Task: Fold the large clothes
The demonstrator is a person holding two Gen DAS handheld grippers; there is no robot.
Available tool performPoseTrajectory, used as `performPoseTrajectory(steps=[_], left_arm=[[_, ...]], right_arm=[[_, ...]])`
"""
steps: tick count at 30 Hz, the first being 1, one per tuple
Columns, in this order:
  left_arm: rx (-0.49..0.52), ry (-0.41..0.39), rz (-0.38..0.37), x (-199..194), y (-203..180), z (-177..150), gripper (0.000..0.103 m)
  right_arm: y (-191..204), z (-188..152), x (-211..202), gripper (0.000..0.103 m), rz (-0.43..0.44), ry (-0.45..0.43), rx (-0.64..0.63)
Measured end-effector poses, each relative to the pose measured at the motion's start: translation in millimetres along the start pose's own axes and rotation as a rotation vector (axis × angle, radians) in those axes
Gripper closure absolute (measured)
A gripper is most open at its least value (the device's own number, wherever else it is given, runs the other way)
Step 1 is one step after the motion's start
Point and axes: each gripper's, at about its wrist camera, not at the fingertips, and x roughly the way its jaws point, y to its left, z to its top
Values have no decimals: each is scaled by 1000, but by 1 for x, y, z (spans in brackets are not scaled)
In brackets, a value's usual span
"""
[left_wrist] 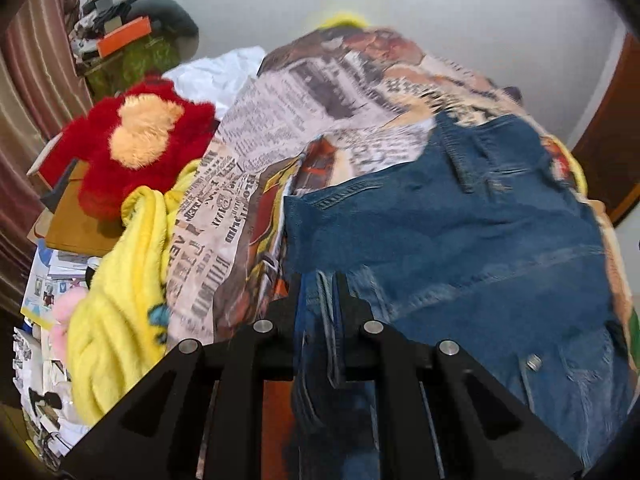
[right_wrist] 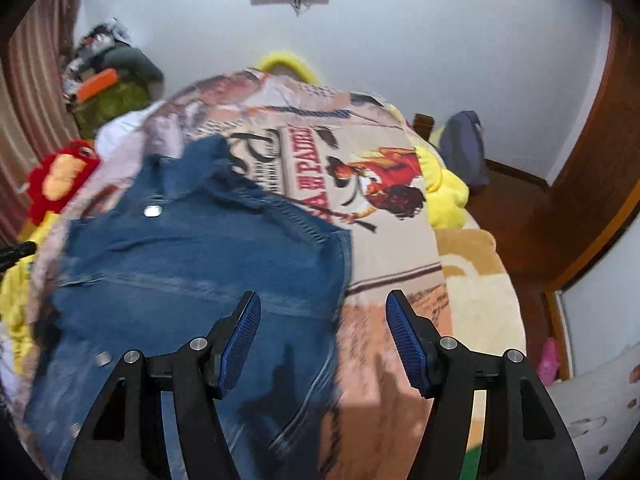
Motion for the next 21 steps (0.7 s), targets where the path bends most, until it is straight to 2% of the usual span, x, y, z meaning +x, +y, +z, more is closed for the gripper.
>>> performPoseTrajectory(steps=[4,7,9,10,12,14,17,21], left_arm=[[11,-29,-45,-40,-9,-20,87],[29,-45,-75,-64,-16,-37,73],[45,-60,-83,-80,-19,-52,59],[51,-66,-85,-85,-20,-58,56],[58,-71,-87,-94,-22,-74,40],[52,-59,-92,-98,-21,-88,32],[0,-17,-108,-96,-12,-113,28],[-106,41,-100,-88,11,-149,28]], right_arm=[[8,-18,-39,40,59,-26,6],[15,-34,-63,40,81,-39,-4],[20,-48,-76,39,91,-41,-10],[22,-55,-80,39,97,-38,-11],[25,-70,-86,39,111,-26,-10],[27,-88,-91,39,125,-3,-3],[29,-114,-93,39,145,52,11],[29,-149,-91,39,199,122,37]])
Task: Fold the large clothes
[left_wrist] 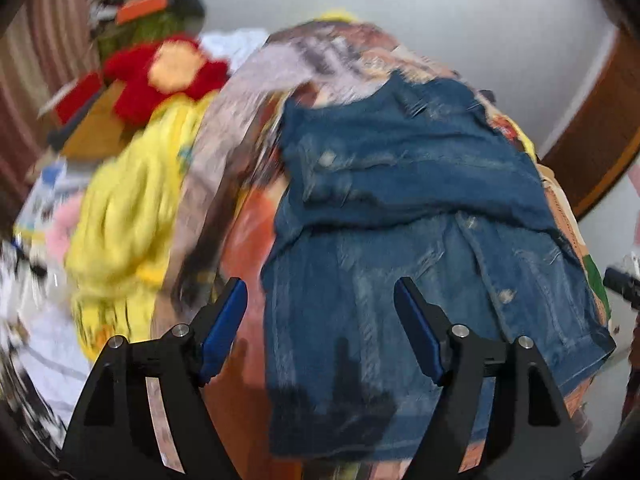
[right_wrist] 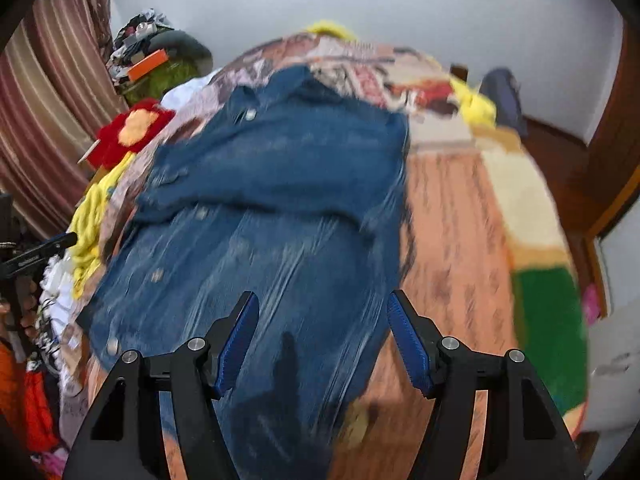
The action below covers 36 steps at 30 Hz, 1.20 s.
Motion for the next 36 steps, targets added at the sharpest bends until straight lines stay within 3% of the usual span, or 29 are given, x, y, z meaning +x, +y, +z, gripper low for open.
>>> performPoseTrajectory(steps=[4,8,14,16,17,19,21,24,30,36], left_arm=[[-76,72,9,13,22,-29,28],[-175,152,-45,27,39,-59,28],[-239,226,-98,41,39,-87,28],[-244,233,-148,43,33,-91,35],[-241,233,-165,43,30,-93,43],[-208,204,-131,41,23,-93,52],[-163,185,-80,39,16,-91,73],[-126,147,-69,32,11,-83,86],[-110,43,-85,7,4,-47,89],[-30,-98,-123,-23,-17,7,90]], right_arm=[[-7,-28,8,39,17,57,73],[-14,-51,14,39,59,95,158],[-11,-64,9,44,107,66,186],[-9,-64,11,52,123,63,189],[-7,-65,11,56,120,58,190],[-4,-66,12,63,112,47,183],[2,-65,11,74,90,33,147],[4,-62,10,84,72,19,140],[-3,-42,1,87,124,-30,171],[9,4,-17,87,145,-122,89]])
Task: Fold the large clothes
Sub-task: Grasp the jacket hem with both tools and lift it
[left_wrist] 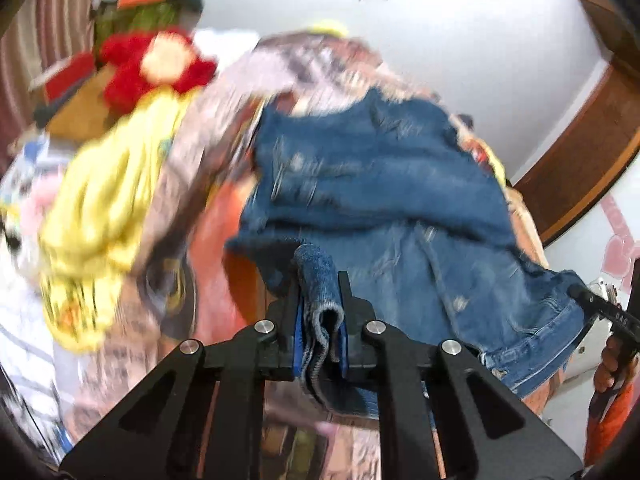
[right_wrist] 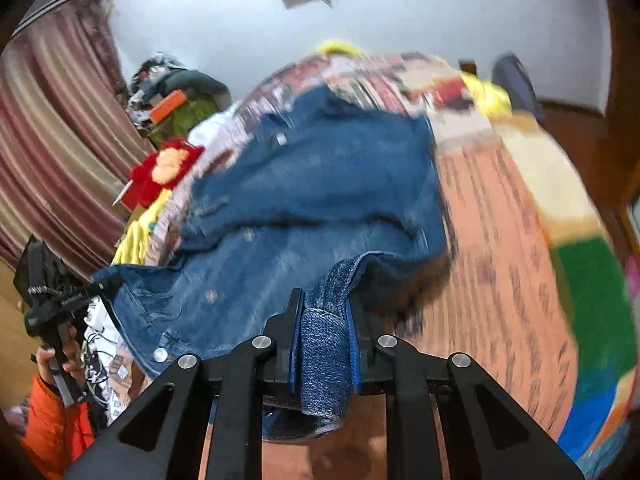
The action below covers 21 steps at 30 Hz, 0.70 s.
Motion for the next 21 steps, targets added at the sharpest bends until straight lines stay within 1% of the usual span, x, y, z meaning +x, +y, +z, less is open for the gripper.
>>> performPoseTrajectory(steps=[2,6,10,12,14,17,19,21], left_arm=[[29,-42,-7,-5,-8,20,90],[35,-114,-36,-3,-17,66,91],[31,-162,-22,12,-20,105,91],[10,-178,-24,25,-17,126,91],[-13,-181,-17,40,-13,142,91],[-38,-174,4,64,-7,162,91],[-48,-156,20,87,-1,173,91],[-59,-120,44,115,4,179,91]], right_arm=[[6,20,-1,87,-5,-37,-32],[7,65,5,87,-29,-104,-49],[-2,112,23,87,-42,-140,-43],[-5,135,36,87,-75,-162,-59],[-14,158,53,87,-91,-163,-43],[-25,181,80,87,-115,-144,-30],[-34,193,103,87,-132,-118,-23],[-41,200,130,87,-148,-81,-19]])
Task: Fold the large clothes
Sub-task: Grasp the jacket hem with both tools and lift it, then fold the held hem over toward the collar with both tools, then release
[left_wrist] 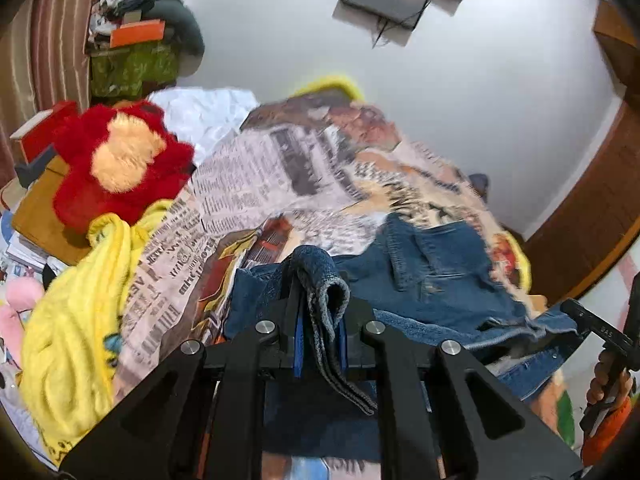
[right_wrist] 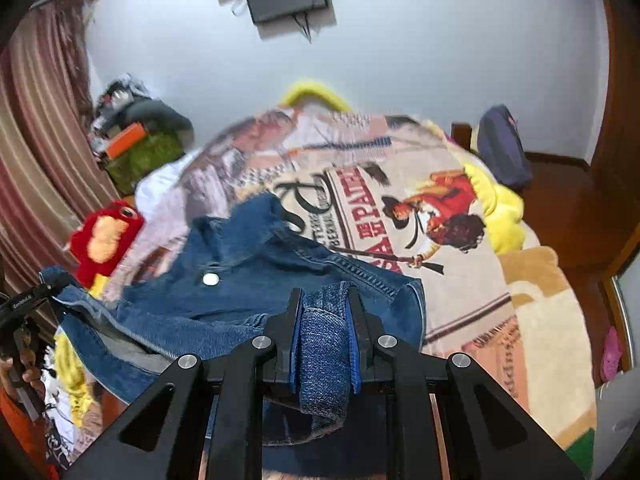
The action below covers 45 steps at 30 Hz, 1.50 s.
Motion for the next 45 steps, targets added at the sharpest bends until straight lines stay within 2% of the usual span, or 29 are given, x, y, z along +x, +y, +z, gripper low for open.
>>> performPoseTrajectory(steps=[6,9,13,17,18,19,20,21,23,26,30,37,40,42,43,45], left_arm=[[-22,125,80,81,19,-11,90],[-28,168,98,107,27,-22,89],[10,202,120,126,28,-37,86],[54,199,144,127,23,-40,86],[61,207,154,128,22,-40,86],[66,213,160,129,21,-40,86],[70,221,165,129,21,-39,86],[76,228,169,128,19,-39,86],[98,235,185,126,13,-35,85],[143,209,203,109,3,-27,84],[178,172,214,80,-6,-17,82],[252,144,173,39,-20,-27,74],[272,122,173,20,-25,-37,62],[292,96,183,7,-28,-43,50],[295,89,184,3,-29,-45,46],[286,81,162,-5,-30,-50,37]], right_arm=[[-12,-2,64,87,-32,68,36],[-21,-7,82,87,-50,83,50],[-36,-13,87,86,9,96,95],[-35,-12,75,86,20,96,64],[-34,-11,70,86,-10,89,45],[-33,-10,64,86,-77,69,18],[-32,-9,57,86,-184,44,-22],[-34,-7,50,86,-262,28,-60],[-43,-7,38,86,-281,33,-63],[-60,-12,19,86,-226,63,-19],[-62,-23,-1,86,-221,69,-39],[-27,-38,-26,86,-121,38,-92],[-7,-45,-30,86,-69,37,-128],[7,-52,-27,86,-44,56,-157],[15,-58,-24,86,-36,69,-175],[24,-66,-19,86,-27,87,-197]])
